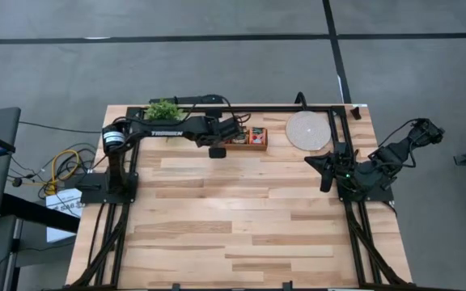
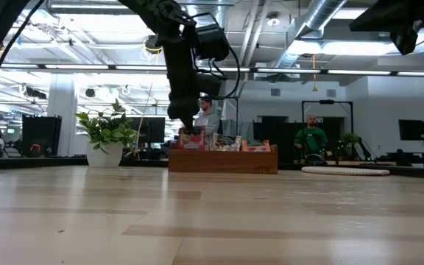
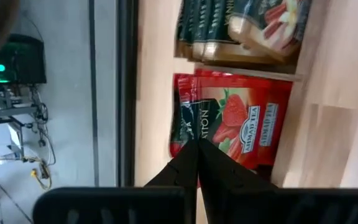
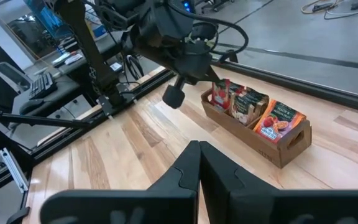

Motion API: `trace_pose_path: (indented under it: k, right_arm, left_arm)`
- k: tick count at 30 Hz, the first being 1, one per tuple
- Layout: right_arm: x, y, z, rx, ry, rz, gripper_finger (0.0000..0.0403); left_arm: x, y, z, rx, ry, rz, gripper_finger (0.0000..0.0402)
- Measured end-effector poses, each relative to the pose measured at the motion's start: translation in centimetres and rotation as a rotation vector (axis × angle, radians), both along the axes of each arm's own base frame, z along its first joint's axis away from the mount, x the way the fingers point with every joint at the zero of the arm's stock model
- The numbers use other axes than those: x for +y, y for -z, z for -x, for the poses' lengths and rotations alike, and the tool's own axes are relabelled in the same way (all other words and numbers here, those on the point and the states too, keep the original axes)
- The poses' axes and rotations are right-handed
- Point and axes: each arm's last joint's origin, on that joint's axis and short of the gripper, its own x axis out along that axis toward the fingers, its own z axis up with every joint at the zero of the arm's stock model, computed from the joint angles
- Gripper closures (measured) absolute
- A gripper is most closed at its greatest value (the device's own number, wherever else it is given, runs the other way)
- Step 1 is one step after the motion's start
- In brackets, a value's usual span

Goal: Pick & Place Tea
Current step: Put the red tea bag into the left section of the wooden organizer

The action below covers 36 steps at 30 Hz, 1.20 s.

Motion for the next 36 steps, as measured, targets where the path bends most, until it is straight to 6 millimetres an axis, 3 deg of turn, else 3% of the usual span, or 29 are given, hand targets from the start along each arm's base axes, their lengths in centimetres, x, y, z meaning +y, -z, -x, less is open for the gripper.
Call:
trace_pose_path:
  k: [8, 36]
  right_arm:
    - [-0.01, 0.0, 0.0, -0.001, 0.001, 0.0, 0.0403]
    - [-0.01, -0.01, 0.0, -0.005, 0.007, -0.008, 0.0403]
  left_arm:
    - [0.9, 0.0, 0.27, -0.011, -0.016, 0.021, 0.0401]
    - [0.72, 0.2, 0.12, -0.066, -0.02, 0.115, 0.0401]
